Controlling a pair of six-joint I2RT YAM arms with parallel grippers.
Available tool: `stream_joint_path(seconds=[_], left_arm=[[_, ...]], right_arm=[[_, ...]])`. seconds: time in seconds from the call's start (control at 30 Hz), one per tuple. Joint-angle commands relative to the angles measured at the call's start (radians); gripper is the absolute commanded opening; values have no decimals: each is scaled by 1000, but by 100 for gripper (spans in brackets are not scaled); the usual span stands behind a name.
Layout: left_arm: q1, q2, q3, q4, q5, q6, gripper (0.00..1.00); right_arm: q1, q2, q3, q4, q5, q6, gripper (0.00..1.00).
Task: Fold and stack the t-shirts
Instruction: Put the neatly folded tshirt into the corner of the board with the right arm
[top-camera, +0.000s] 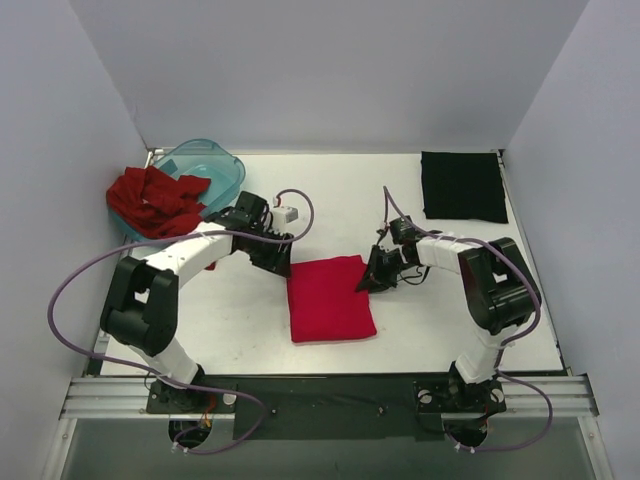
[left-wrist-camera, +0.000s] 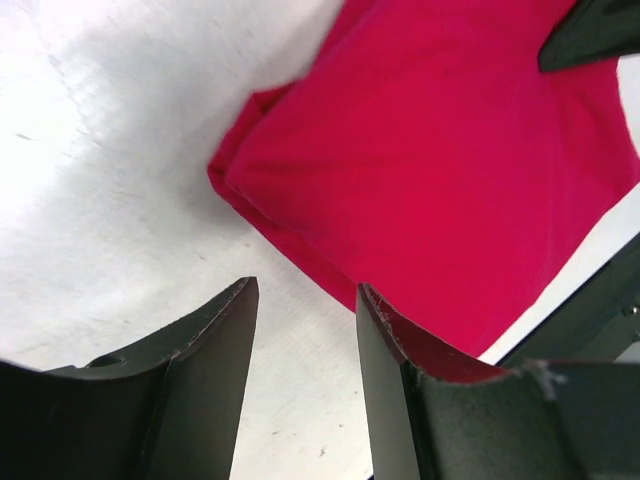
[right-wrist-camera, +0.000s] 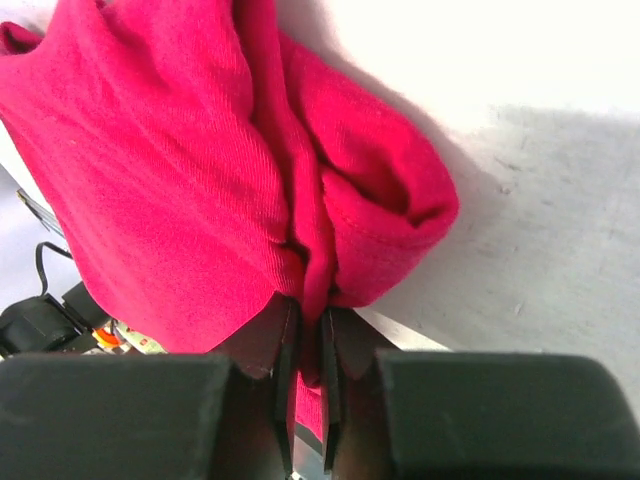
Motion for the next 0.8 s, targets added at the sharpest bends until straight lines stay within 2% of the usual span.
stream_joint_path(seconds=[0.0,0.07,0.2,0.4,0.53,0.6,0.67,0.77], left_arm=[[36,-11,116,2,-29,13,54],[53,-13,147,-18,-55,48,54],[96,-16,182,-32,-98,86,54],[108,-14,185,-45,-120,115,55],[110,-11,180,-48,-135,120,55],[110,-10,179,-47,-140,123,54],[110,-9,176,-42,-147,123,55],[110,-6,171,-36,-149,123,54]], right_arm=[[-19,36,106,-23,-21,-61,0],[-37,64,221,-194,31,-141,0],[-78,165,525,-487,241,-311,0],[-137,360,973,-713,595,-465,0],[-157,492,1310,-786,832,-561,0],[-167,556,1416,-784,912,-620,0],[-177,592,1508,-772,965,-678,0],[-193,575,1500,-639,1006,-767,0]])
